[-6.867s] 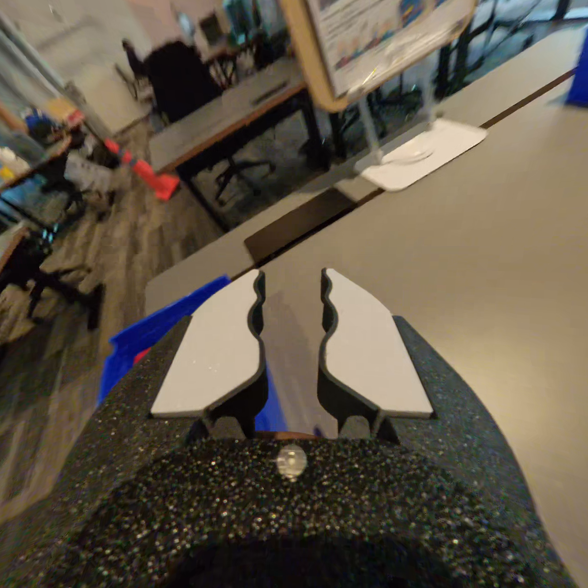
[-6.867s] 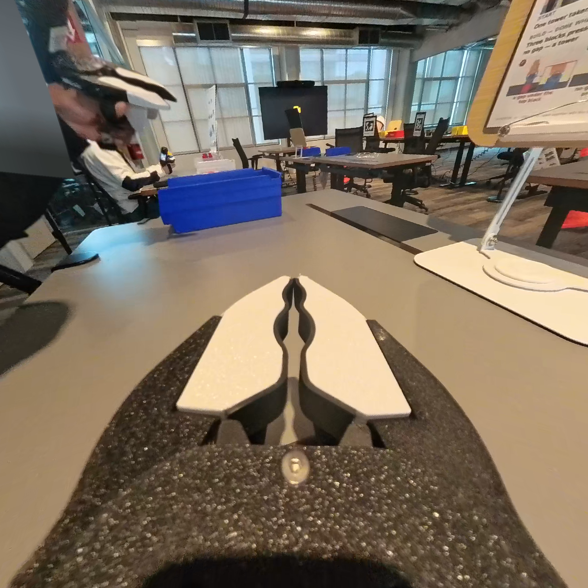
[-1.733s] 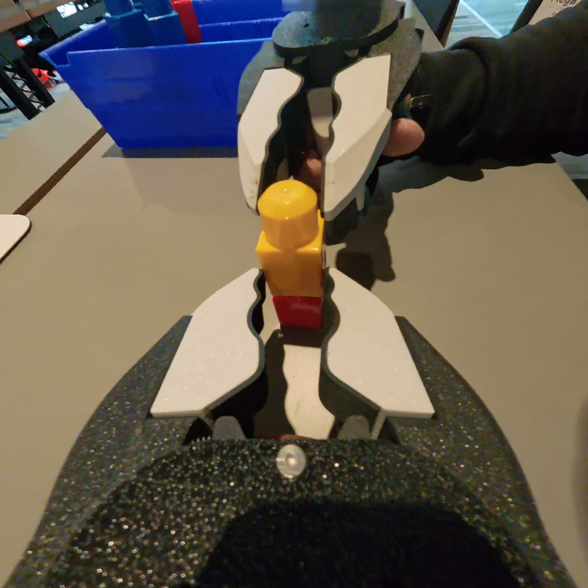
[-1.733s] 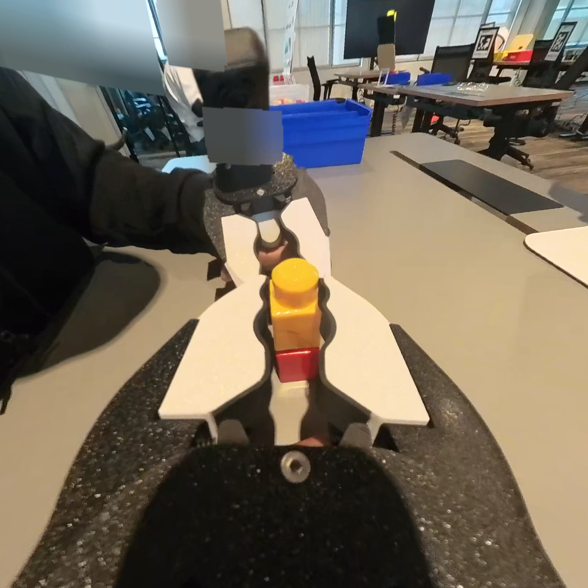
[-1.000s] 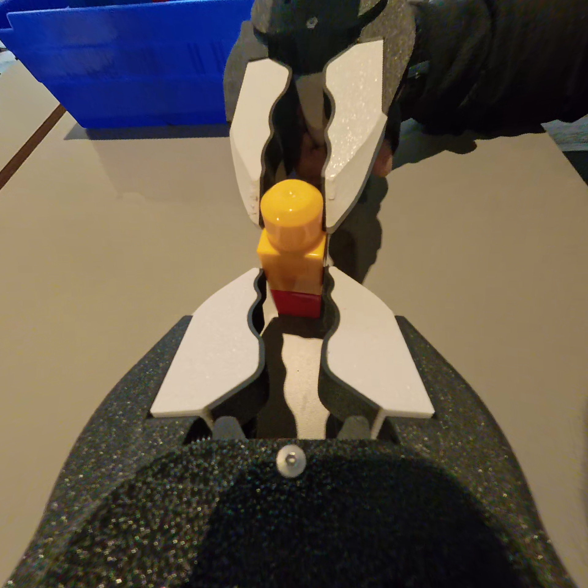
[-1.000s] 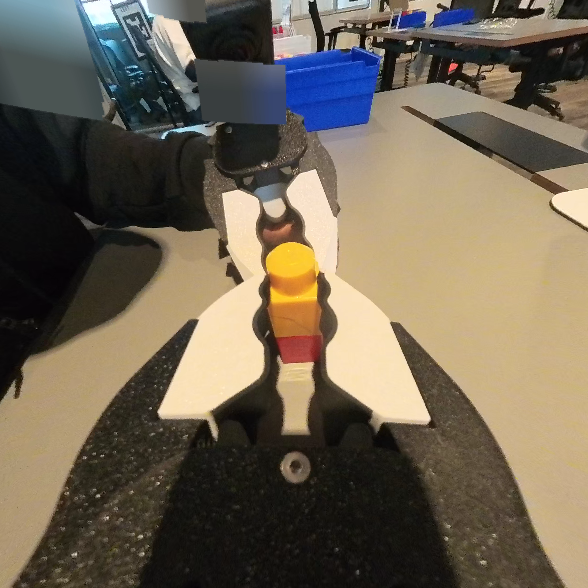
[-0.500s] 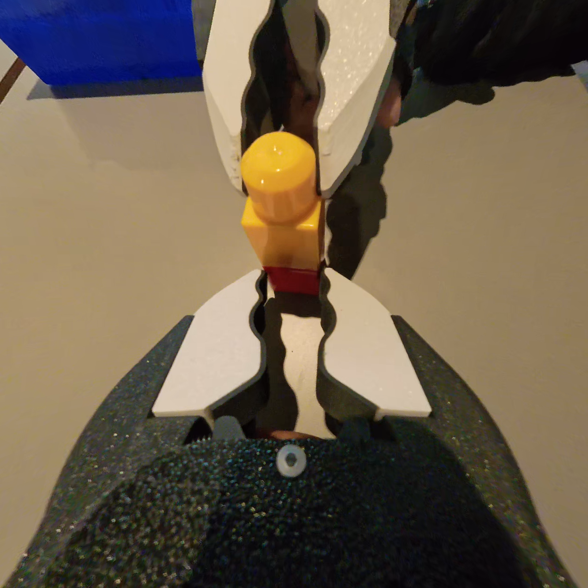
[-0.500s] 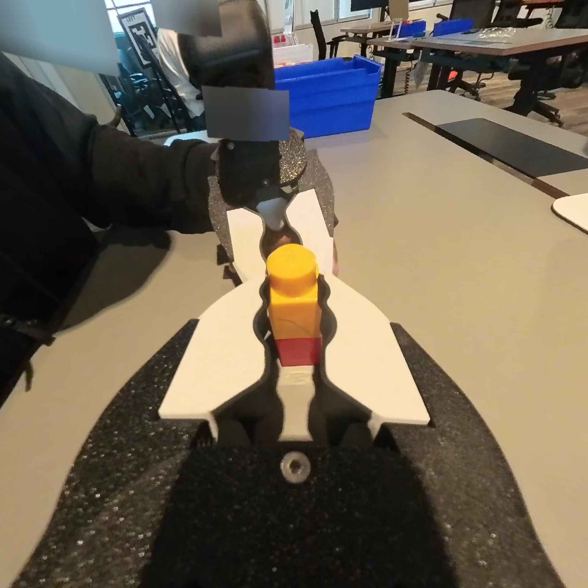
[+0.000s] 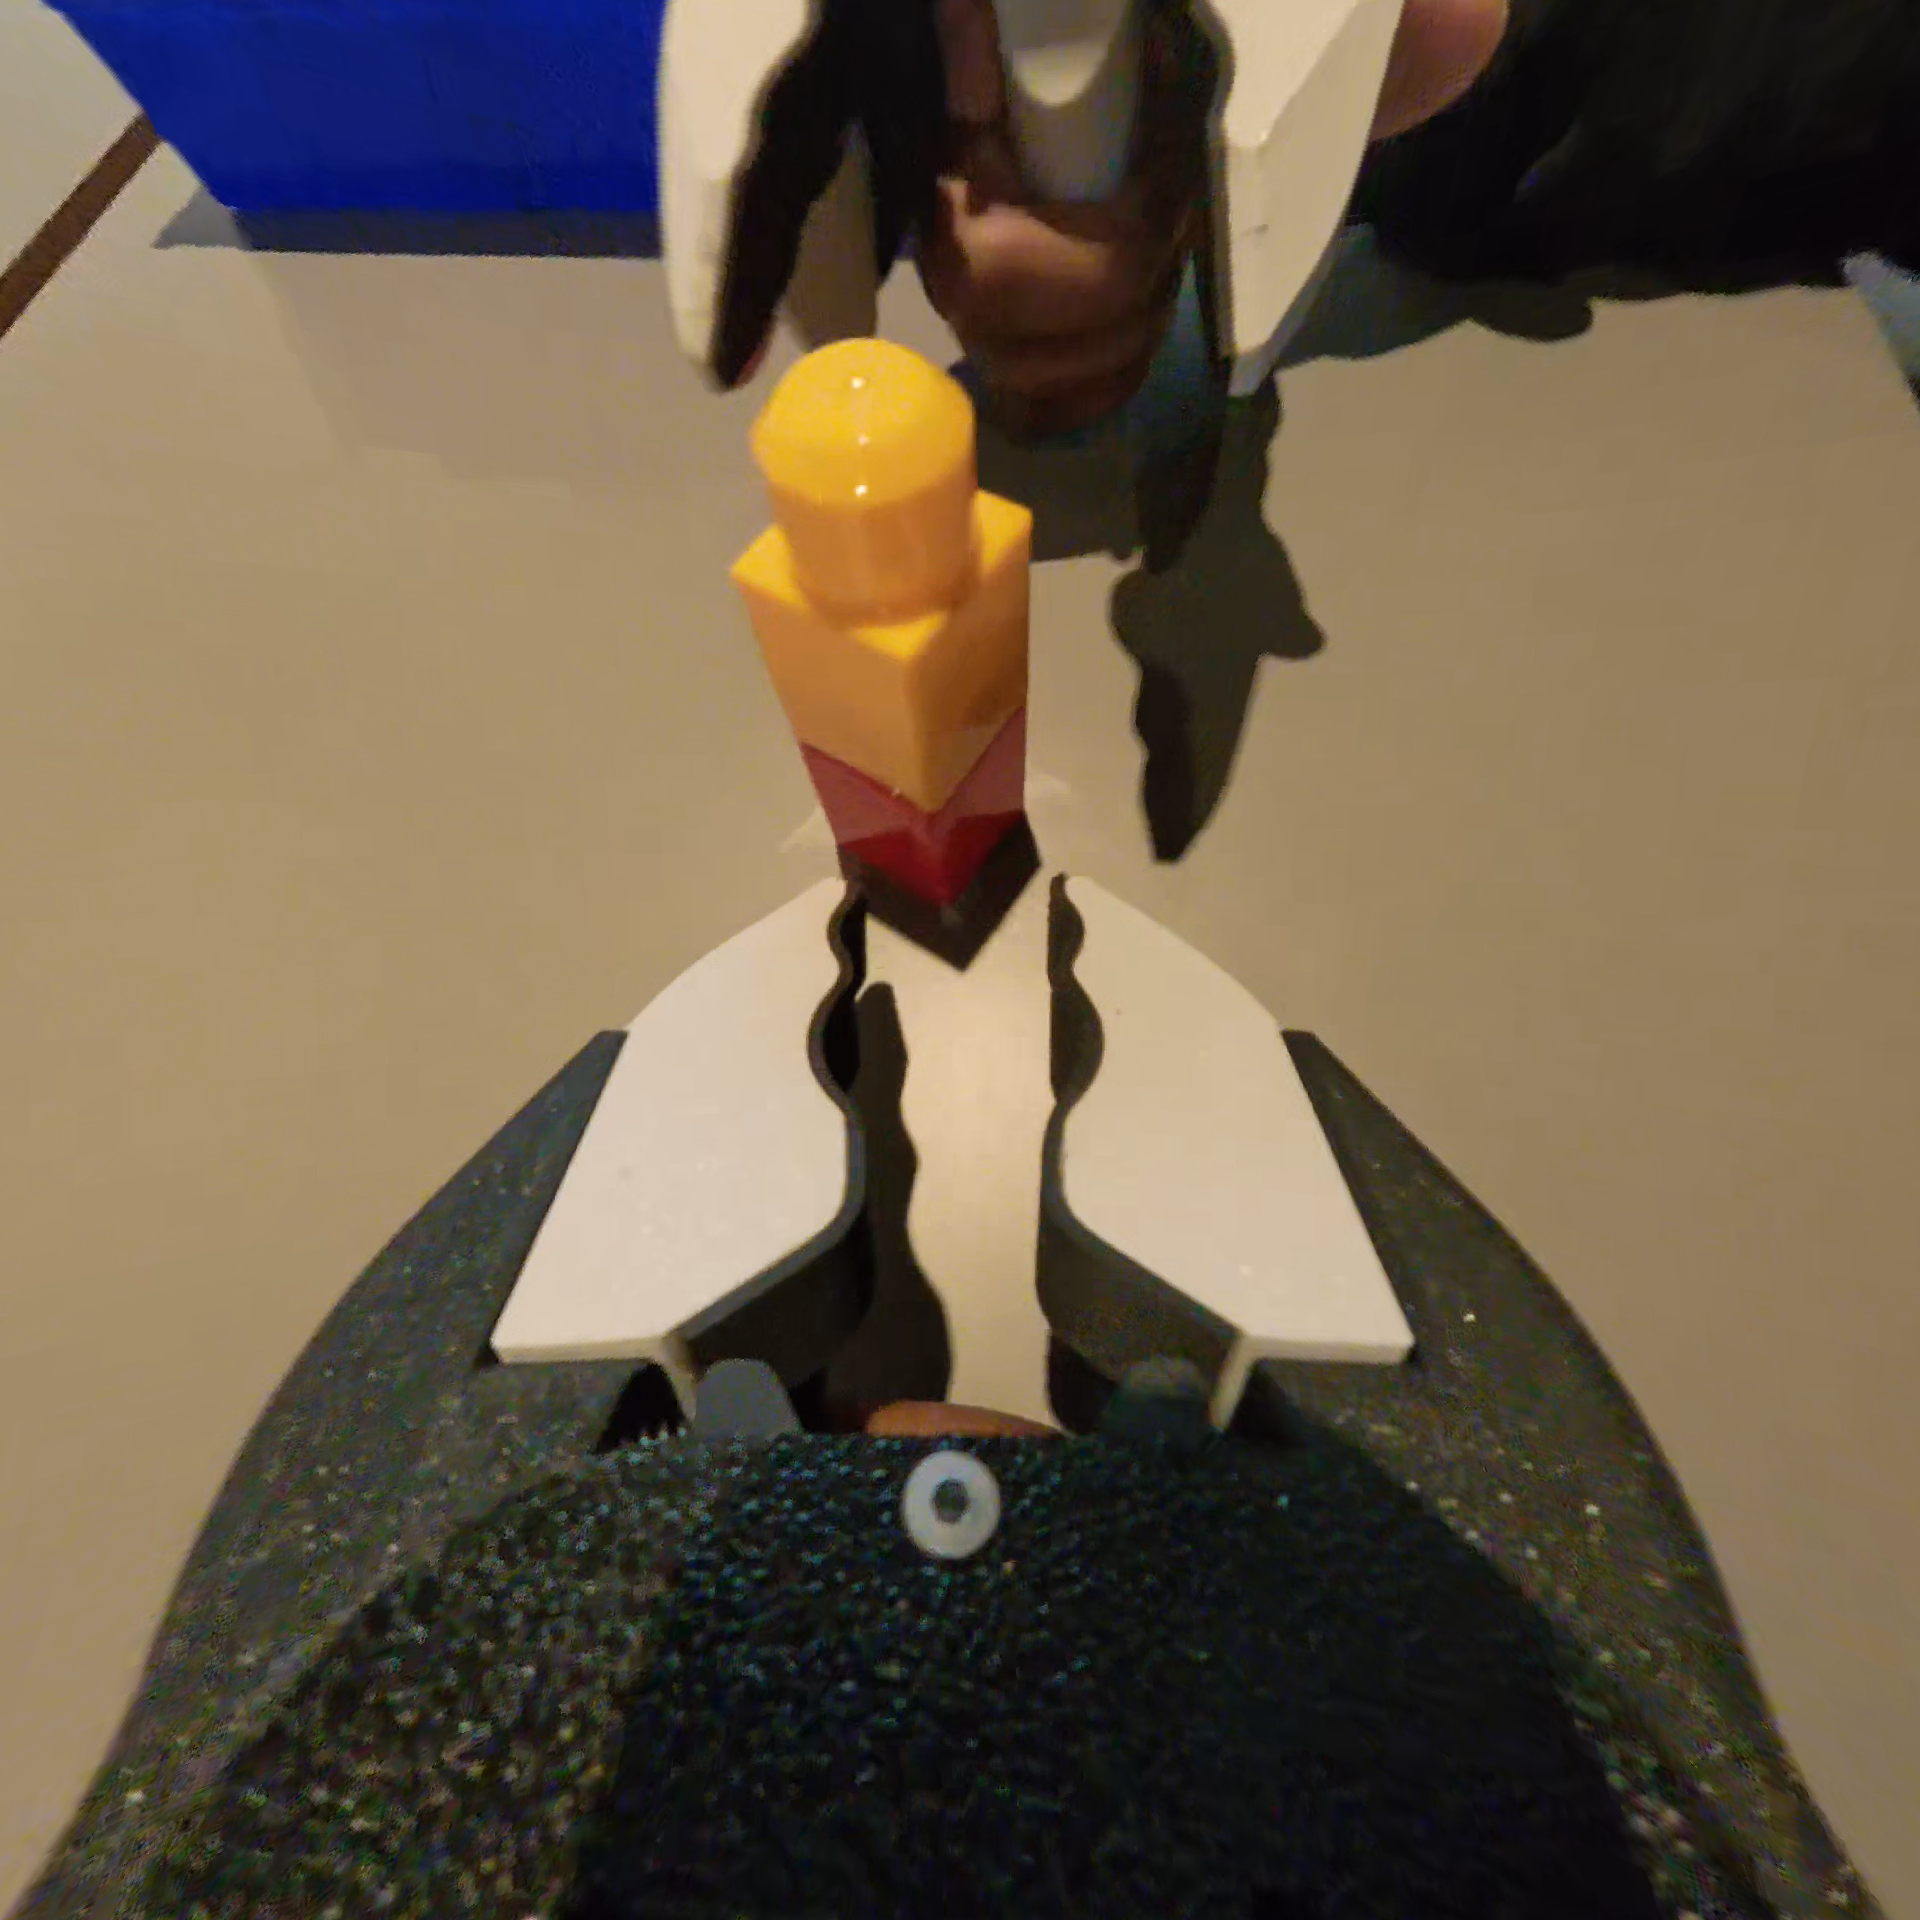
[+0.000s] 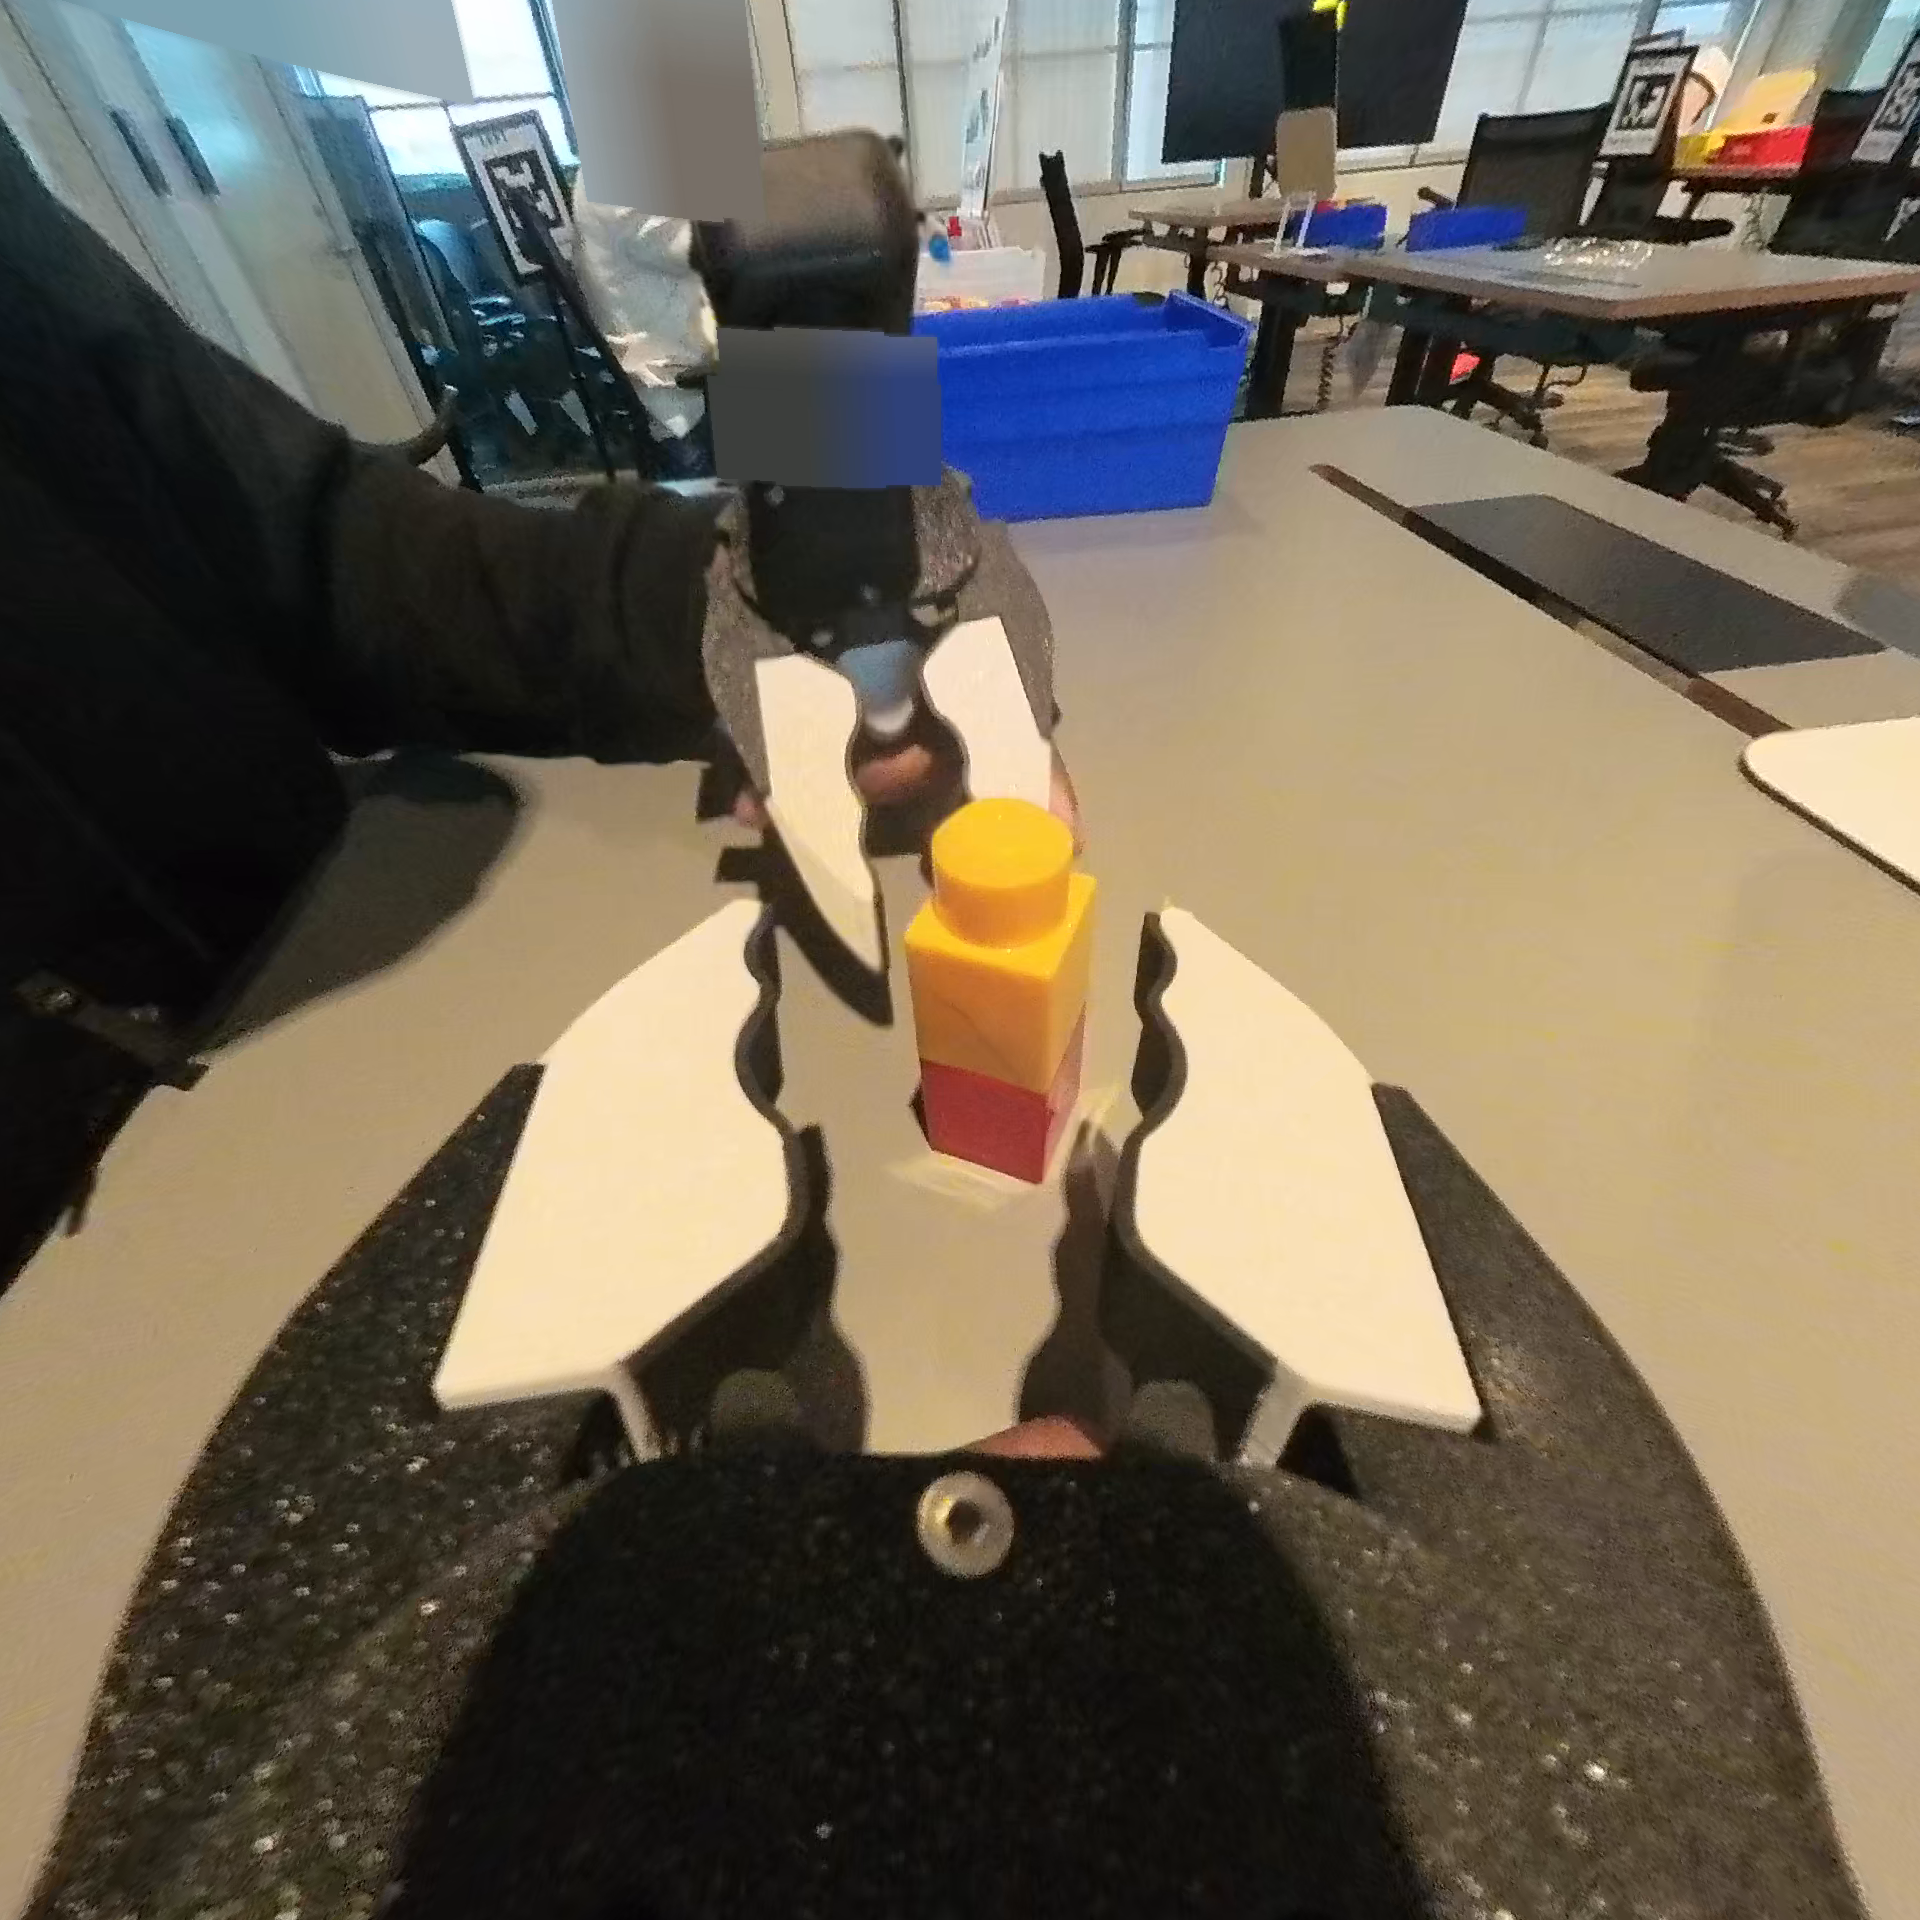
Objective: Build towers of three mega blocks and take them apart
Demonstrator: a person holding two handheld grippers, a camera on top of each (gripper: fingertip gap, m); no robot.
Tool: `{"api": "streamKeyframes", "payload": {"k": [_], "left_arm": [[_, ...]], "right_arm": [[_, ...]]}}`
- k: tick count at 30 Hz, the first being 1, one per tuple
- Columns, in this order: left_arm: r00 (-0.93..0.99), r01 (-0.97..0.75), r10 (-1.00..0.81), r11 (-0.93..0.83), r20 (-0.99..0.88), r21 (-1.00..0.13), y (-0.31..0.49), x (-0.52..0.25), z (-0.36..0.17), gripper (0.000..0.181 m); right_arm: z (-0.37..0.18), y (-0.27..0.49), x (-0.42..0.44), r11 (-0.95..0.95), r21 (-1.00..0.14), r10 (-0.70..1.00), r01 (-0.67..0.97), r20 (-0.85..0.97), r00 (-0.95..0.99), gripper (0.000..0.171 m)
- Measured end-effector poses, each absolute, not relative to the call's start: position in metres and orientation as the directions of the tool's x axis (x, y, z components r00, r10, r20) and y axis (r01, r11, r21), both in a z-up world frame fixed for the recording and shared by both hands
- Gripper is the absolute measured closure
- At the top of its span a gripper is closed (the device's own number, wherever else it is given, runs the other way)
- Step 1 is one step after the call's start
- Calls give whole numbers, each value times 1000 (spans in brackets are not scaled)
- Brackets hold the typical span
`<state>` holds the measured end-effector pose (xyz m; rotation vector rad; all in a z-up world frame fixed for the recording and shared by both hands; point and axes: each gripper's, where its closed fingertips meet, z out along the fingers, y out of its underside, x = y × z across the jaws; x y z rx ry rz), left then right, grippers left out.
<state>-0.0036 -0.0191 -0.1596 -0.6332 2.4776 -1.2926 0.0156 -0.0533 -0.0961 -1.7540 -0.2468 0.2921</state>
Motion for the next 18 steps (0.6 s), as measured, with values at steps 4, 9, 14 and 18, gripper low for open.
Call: {"api": "streamKeyframes", "payload": {"k": [4, 9, 14, 18], "left_arm": [[-810, -287, -586, 421, -16, -861, 12, -9, -146, 147], [-622, -267, -779, 301, -75, -915, 100, -24, -83, 143], [-201, -353, -948, 306, -248, -884, 258, -59, -9, 143], [69, -608, -911, 285, -408, -741, 384, -109, 7, 137]], "right_arm": [[-99, -58, 14, -204, -979, 333, 8, -62, 941, 105], [-99, -67, 6, -189, -982, 368, -16, -86, 926, 108], [-94, -75, 10, -163, -984, 369, -73, -129, 920, 113], [-95, -78, 11, -176, -981, 373, -80, -142, 917, 114]]}}
